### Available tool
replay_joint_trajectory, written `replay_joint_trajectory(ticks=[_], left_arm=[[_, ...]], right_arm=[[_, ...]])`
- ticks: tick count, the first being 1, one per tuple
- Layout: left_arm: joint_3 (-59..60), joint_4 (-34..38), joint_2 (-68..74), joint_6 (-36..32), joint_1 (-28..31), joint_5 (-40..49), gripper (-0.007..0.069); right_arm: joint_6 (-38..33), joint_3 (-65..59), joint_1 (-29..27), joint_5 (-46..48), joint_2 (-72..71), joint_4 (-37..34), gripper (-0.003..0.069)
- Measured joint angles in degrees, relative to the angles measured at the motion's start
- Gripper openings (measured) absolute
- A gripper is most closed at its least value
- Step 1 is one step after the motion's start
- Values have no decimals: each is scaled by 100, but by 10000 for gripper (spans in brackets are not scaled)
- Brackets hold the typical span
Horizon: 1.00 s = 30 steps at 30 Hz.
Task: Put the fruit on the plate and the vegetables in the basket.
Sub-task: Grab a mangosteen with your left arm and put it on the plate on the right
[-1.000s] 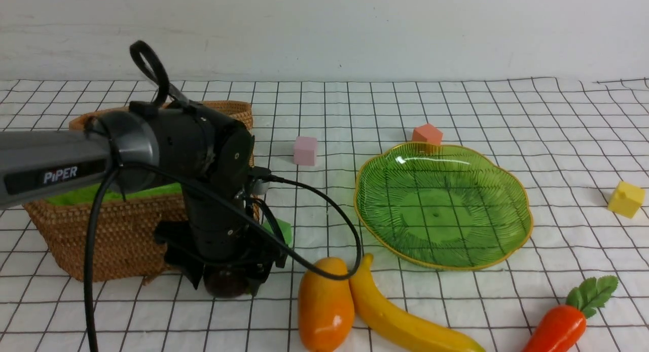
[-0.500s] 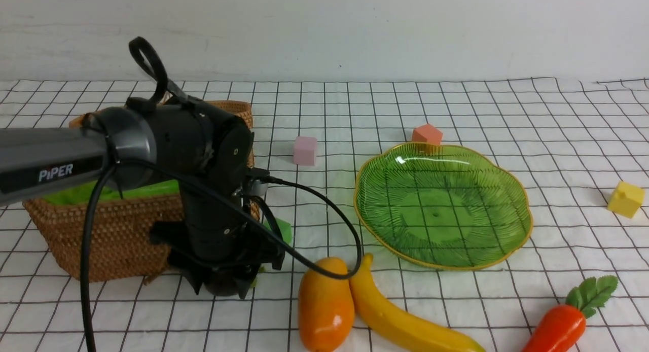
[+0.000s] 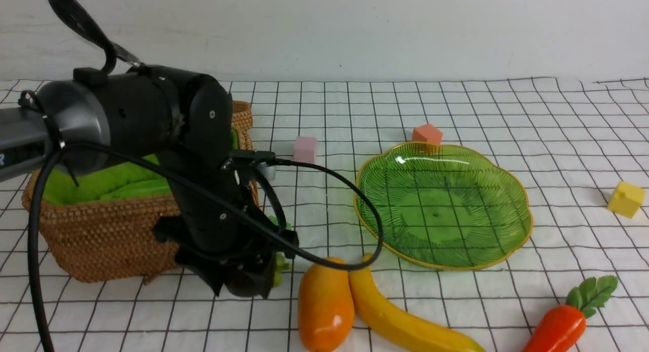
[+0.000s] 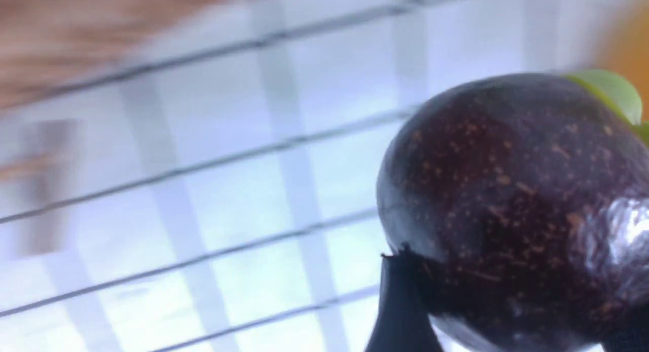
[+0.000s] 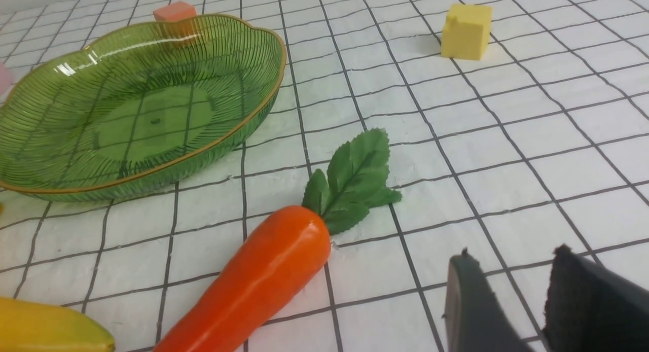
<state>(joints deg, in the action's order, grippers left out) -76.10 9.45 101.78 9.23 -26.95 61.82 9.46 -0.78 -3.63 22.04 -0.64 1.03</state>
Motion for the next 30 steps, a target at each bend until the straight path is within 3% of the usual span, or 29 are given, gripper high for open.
replay_joint_trajectory(ticks=[6, 15, 21, 30], left_arm=[[-534, 950, 86, -476, -25, -38, 450], [-2832, 972, 1190, -456, -636, -38, 450], [-4474, 972, 2620, 187, -820, -476, 450], [-4993, 742, 3280, 772, -820, -394, 450]], right_arm=[[0, 0, 0, 0, 0, 0, 242], [0, 0, 0, 0, 0, 0, 242], [0, 0, 0, 0, 0, 0, 242], [0, 0, 0, 0, 0, 0, 242]])
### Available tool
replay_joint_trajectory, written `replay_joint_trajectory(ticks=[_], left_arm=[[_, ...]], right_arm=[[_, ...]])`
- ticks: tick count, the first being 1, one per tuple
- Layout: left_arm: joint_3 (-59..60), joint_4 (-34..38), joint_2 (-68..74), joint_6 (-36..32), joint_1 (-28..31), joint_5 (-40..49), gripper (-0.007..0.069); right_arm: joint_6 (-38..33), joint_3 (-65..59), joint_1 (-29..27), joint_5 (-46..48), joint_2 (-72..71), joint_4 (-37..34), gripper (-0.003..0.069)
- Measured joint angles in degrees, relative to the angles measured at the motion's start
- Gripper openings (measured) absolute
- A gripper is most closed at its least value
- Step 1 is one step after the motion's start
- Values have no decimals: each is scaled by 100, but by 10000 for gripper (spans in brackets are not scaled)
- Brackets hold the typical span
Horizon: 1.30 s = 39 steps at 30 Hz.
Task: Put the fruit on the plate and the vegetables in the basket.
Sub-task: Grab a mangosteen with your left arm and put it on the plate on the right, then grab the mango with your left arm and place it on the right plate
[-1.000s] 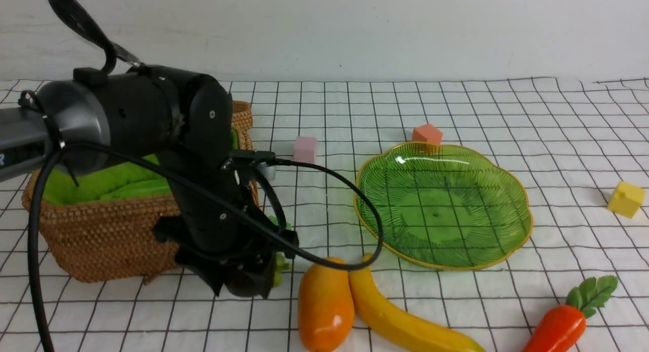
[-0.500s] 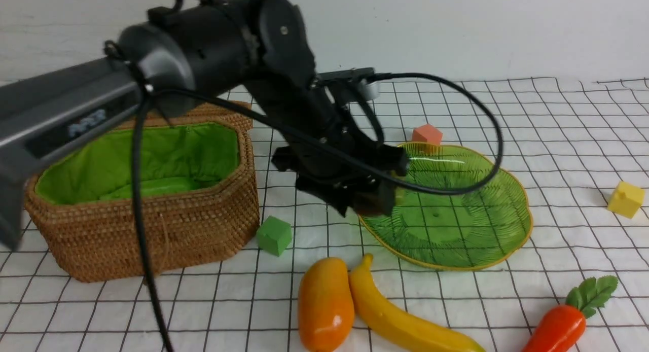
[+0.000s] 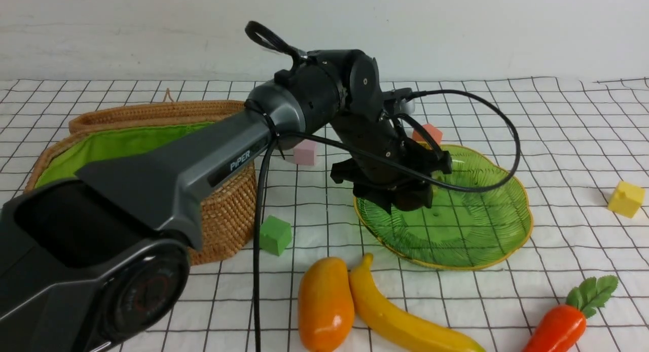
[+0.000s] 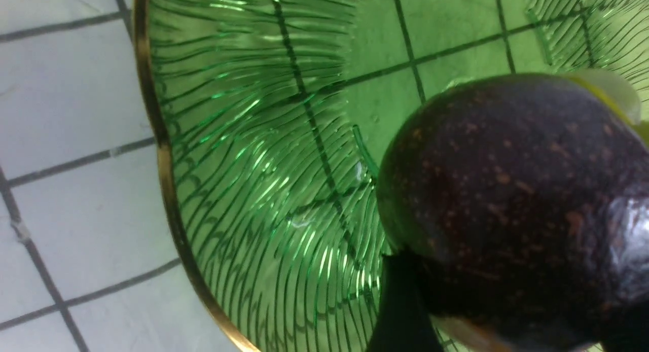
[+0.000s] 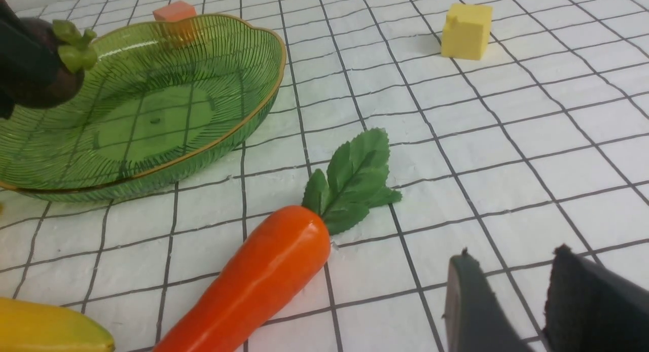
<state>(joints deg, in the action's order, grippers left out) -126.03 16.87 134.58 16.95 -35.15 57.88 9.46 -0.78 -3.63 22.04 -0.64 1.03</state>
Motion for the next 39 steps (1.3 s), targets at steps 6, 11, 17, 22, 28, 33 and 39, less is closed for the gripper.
replay_joint_trajectory(ticks=[6, 11, 17, 22, 28, 33, 39], left_arm=[[-31, 0, 11, 32, 0, 143, 516], [-36, 0, 11, 32, 0, 281, 602], [-104, -191, -101, 32, 0, 746, 615], [-177, -826, -737, 8, 20, 1284, 600], [185, -1091, -2092, 8, 184, 1310, 578], [1706, -1193, -3393, 107, 185, 1356, 577], [3481, -1174, -3673, 803, 162, 1162, 577]], right_arm=[[0, 0, 0, 0, 0, 0, 242], [0, 0, 0, 0, 0, 0, 242], [0, 0, 0, 0, 0, 0, 242], [0, 0, 0, 0, 0, 0, 242], [0, 0, 0, 0, 0, -2, 242], [0, 0, 0, 0, 0, -2, 242], [0, 0, 0, 0, 0, -2, 242]])
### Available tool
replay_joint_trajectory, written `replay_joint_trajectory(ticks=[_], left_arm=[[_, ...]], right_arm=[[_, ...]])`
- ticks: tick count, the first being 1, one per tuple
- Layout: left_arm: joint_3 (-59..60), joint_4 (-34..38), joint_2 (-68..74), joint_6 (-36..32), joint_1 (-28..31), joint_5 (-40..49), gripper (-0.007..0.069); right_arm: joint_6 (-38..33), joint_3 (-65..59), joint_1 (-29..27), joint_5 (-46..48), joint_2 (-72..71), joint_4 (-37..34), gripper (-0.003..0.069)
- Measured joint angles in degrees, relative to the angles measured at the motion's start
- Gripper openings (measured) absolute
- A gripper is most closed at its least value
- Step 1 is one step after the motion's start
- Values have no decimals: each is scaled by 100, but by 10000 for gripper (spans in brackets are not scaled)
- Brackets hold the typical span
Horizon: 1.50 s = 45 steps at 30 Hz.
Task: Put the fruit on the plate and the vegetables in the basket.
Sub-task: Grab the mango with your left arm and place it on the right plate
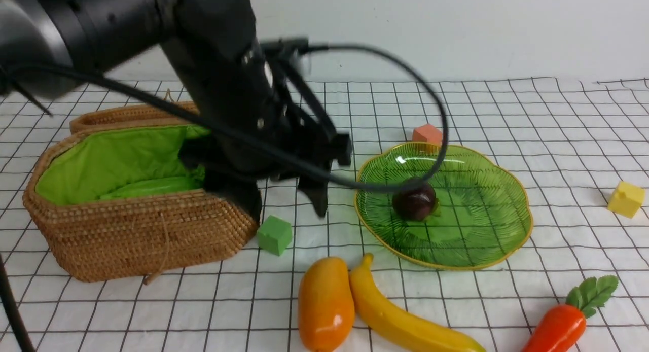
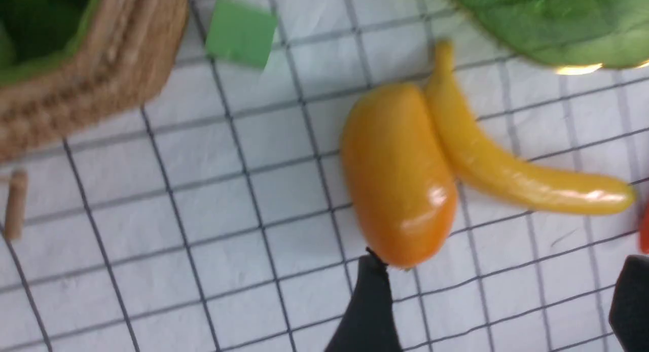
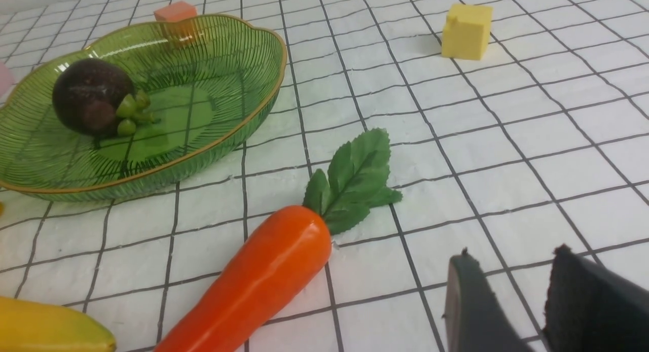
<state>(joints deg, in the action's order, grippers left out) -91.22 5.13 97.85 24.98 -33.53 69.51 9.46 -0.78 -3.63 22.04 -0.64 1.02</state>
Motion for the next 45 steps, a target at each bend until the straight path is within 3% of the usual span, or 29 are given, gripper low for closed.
replay_joint_trajectory(ticks=[5, 12, 28, 36, 45], left_arm=[[914, 277, 544, 213, 0, -1133, 576], [958, 574, 1318, 200, 0, -1637, 577], [956, 780, 1466, -446, -13, -1377, 538], [-235, 842, 1010, -544, -33, -953, 538], [-2204, 802, 1969, -983, -683, -1550, 538]], right_arm=[[0, 0, 0, 0, 0, 0, 242], [0, 0, 0, 0, 0, 0, 242], [0, 0, 0, 0, 0, 0, 242], [0, 0, 0, 0, 0, 0, 242], [0, 0, 0, 0, 0, 0, 242]])
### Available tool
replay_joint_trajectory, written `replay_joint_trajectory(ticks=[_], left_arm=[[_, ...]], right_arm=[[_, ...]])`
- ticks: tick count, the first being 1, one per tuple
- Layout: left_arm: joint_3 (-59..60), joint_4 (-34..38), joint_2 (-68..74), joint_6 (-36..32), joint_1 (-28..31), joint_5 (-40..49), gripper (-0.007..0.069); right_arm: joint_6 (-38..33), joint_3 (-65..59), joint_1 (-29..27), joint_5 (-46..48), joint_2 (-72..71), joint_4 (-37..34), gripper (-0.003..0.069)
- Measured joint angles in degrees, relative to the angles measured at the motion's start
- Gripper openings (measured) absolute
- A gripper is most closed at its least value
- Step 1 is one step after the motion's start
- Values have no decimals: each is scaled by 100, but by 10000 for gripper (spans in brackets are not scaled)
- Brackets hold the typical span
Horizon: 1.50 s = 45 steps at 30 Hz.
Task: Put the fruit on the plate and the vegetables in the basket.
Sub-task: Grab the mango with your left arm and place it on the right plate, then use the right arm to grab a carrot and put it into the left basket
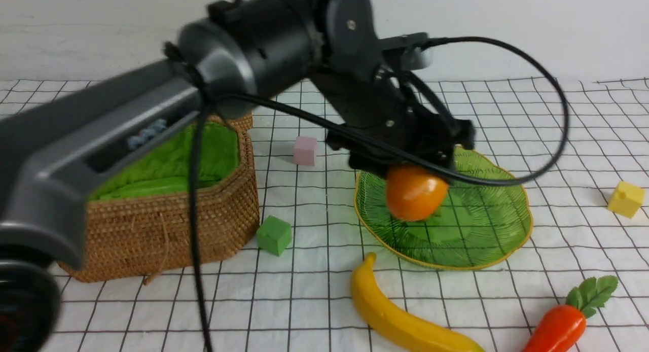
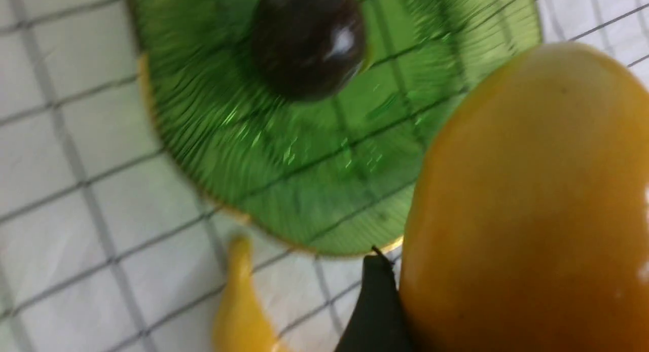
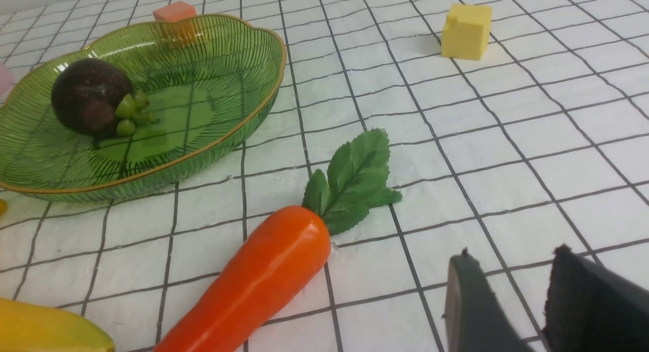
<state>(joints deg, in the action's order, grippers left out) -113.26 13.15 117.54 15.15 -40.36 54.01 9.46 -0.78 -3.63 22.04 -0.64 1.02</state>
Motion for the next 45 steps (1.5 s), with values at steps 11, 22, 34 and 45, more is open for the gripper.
replay_joint_trajectory(ticks=[11, 22, 34, 45], left_arm=[[-1231, -717, 1874, -58, -528, -1574, 549], [-1250, -983, 1844, -70, -539, -1188, 660], [-1571, -3141, -793, -670, -500, 1680, 230], [651, -2841, -3661, -480, 457, 1737, -13]], right_arm=[[0, 0, 0, 0, 0, 0, 242], [0, 0, 0, 0, 0, 0, 242], [0, 0, 0, 0, 0, 0, 242], [0, 0, 0, 0, 0, 0, 242]])
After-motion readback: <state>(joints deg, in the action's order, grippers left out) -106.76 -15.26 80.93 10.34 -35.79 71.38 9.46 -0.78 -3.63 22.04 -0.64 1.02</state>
